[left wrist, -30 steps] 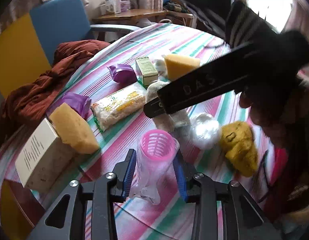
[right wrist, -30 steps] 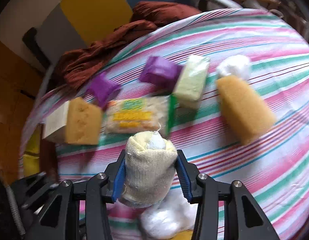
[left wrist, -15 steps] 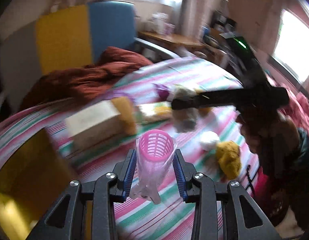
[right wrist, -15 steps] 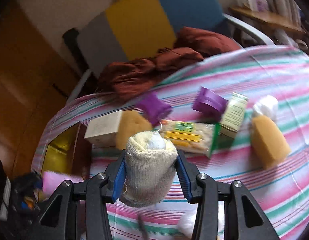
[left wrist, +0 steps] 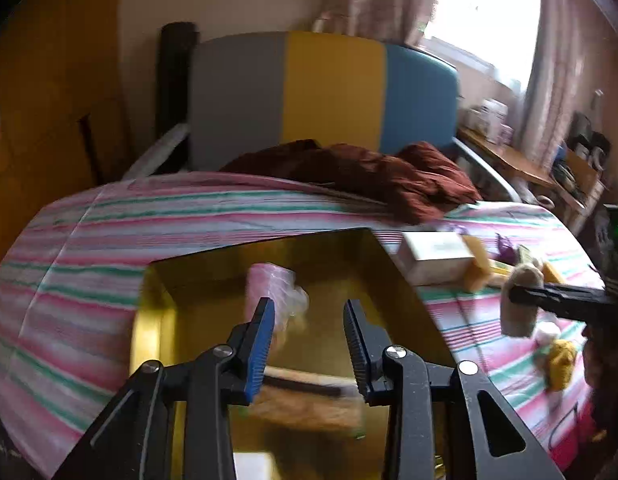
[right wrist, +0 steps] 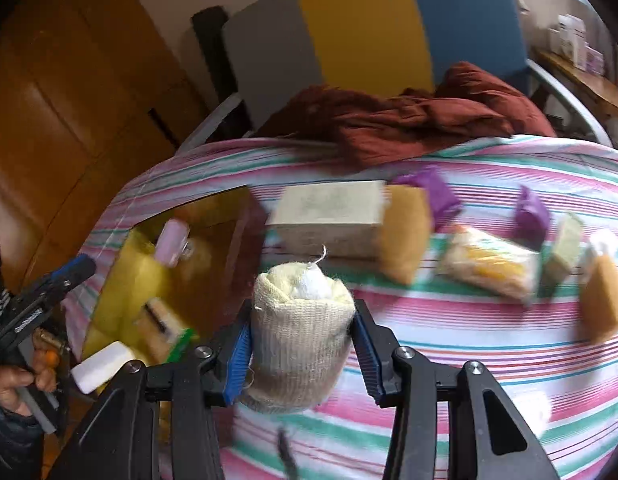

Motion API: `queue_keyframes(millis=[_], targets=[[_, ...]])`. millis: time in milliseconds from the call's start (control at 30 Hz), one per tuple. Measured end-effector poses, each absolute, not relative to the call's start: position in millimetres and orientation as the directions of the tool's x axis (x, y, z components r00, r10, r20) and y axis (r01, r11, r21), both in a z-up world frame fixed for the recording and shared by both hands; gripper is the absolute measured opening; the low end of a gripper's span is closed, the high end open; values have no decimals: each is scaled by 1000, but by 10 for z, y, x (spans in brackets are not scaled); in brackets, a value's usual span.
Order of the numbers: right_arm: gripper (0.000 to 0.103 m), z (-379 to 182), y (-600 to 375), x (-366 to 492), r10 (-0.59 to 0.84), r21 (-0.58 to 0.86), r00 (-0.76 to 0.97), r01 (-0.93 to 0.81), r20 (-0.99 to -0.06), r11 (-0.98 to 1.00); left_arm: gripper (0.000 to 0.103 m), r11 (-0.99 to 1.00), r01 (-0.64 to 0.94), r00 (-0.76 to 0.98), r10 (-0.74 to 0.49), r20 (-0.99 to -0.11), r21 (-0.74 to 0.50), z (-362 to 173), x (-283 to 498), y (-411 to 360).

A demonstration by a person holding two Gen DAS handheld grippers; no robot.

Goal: Organize objects
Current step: 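Drop the curler into the tray while the right tool drops the gauze roll there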

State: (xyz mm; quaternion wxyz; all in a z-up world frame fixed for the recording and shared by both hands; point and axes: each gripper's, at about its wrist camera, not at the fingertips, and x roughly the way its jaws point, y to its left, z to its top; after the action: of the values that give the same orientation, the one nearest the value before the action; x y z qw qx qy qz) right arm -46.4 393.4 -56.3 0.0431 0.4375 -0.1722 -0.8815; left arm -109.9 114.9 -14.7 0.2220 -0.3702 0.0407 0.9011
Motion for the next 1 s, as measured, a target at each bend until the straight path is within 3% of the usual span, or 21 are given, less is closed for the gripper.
queue_keyframes(millis=[267,367,433,500,600,733,1000], targets=[[47,-459,3209,-681,-292,339,-592,33,-751,-940,36,-944,-313,-640,290,-712,-102,-382,-1113,585],[47,-486,2953,-789,-270,305,-569,35,-777,-952,45,-954,-281,-641,271,-718,-110,-440,-1061,424],[50,-480,2804,-885,-248,280,-575,34,-780,-959,60,-959,-260,-647,261,-716,-114,-439,-1000,375],[53,-439,2716,-995,-226,279,-597,4,-770,-960,67,-962,-247,-656,256,-710,-118,-409,-941,318],[72,-337,2621,-1085,-221,292,-627,-10,-747,-956,83,-969,-222,-686,236,-689,-111,-314,-843,262],[73,-293,2531,-1078,-233,298,-631,3,-740,-955,91,-976,-209,-743,195,-641,-55,-160,-680,231],[73,-312,2397,-755,-187,236,-630,6,-754,-972,93,-981,-195,-802,148,-578,20,31,-519,198]])
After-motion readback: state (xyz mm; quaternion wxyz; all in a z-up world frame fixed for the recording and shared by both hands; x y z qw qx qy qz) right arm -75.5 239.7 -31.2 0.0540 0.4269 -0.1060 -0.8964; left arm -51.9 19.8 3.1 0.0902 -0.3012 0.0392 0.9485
